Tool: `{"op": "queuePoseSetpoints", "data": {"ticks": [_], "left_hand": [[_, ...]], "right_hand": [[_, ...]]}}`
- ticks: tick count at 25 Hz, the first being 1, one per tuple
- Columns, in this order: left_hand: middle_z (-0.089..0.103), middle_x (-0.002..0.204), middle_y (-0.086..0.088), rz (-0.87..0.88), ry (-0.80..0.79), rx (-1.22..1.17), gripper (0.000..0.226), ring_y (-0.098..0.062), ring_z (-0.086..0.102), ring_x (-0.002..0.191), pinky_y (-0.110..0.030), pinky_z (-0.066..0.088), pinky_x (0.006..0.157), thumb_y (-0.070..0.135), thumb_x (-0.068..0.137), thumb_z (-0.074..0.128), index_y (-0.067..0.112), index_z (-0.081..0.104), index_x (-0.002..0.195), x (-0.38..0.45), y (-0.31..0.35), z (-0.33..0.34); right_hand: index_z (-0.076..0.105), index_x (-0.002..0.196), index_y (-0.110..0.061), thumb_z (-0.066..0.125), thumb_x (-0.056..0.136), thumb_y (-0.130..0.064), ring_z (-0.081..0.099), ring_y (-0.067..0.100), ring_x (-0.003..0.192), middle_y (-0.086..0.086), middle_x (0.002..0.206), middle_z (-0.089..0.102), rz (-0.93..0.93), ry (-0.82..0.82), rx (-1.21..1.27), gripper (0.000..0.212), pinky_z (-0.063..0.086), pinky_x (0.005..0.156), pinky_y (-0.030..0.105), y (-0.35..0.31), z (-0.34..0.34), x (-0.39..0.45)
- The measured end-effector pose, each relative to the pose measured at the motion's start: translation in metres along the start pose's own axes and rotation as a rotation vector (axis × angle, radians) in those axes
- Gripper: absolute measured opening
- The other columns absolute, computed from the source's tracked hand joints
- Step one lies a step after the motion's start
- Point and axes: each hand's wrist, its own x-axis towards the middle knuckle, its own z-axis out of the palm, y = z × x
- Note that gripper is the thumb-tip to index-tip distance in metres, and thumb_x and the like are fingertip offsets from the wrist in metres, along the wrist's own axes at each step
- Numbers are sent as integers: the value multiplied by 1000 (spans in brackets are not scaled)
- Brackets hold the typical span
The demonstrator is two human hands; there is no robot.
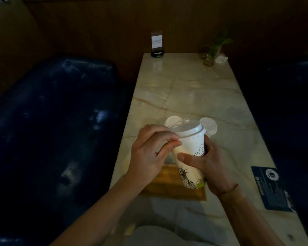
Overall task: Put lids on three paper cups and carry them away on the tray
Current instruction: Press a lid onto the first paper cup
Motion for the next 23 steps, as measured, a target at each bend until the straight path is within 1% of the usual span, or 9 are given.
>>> {"op": "queuePoseSetpoints", "data": {"ticks": [4,7,10,12,13,14,15,17,23], "left_hand": [[67,95,-6,4,9,3,13,-25,67,84,-45,56,72,19,88,74,7,73,93,0,-2,-3],[67,95,-5,10,20,14,15,-22,67,86,-41,56,73,20,90,73,6,74,92,1,-2,-4],[64,98,2,0,27,29,16,-18,65,89,-38,56,77,24,91,72,9,75,93,5,-1,-3],[62,100,4,7,17,54,17,-16,64,91,-39,55,78,26,91,71,10,75,94,8,0,-1],[62,99,5,17,13,73,17,-14,63,91,-39,54,78,26,91,71,11,76,93,9,2,2],[62,98,4,30,5,95,16,-14,62,90,-40,54,77,27,90,70,11,76,92,9,4,4],[64,97,2,42,-5,113,16,-15,62,89,-41,54,76,26,90,70,12,77,90,9,6,6],[68,93,-3,56,-20,131,15,-17,63,87,-43,55,74,25,89,71,12,78,89,9,9,9],[69,92,-5,37,-21,93,11,-19,65,87,-45,56,72,17,82,80,10,78,91,9,15,5]], "right_hand": [[69,111,-19,90,46,-31,73,36,100,11,106,78,11,-96,71,69,61,84,51,0,-4,3],[55,127,-17,91,47,-29,71,33,106,14,115,73,-10,-114,83,88,59,88,54,1,-3,7],[44,129,-23,93,47,-25,71,31,106,15,118,70,-16,-115,107,96,60,86,55,1,-1,12],[44,129,-23,98,50,-22,71,20,104,6,116,69,-65,-76,-9,96,62,84,44,2,3,13],[45,128,-24,99,51,-23,69,9,102,-3,114,68,-103,-38,-88,94,62,81,33,3,6,13],[45,127,-27,98,51,-29,67,1,102,-10,113,66,-140,3,-160,92,59,79,22,3,10,11],[44,126,-30,95,51,-36,65,-4,103,-16,114,64,-169,43,-212,91,56,78,17,3,14,9],[43,125,-33,88,52,-47,63,-5,106,-20,115,63,-197,121,-251,87,55,80,17,4,20,4],[51,121,-39,88,56,-50,69,-2,98,-19,111,70,-193,178,-177,76,56,74,18,9,20,-4]]}}
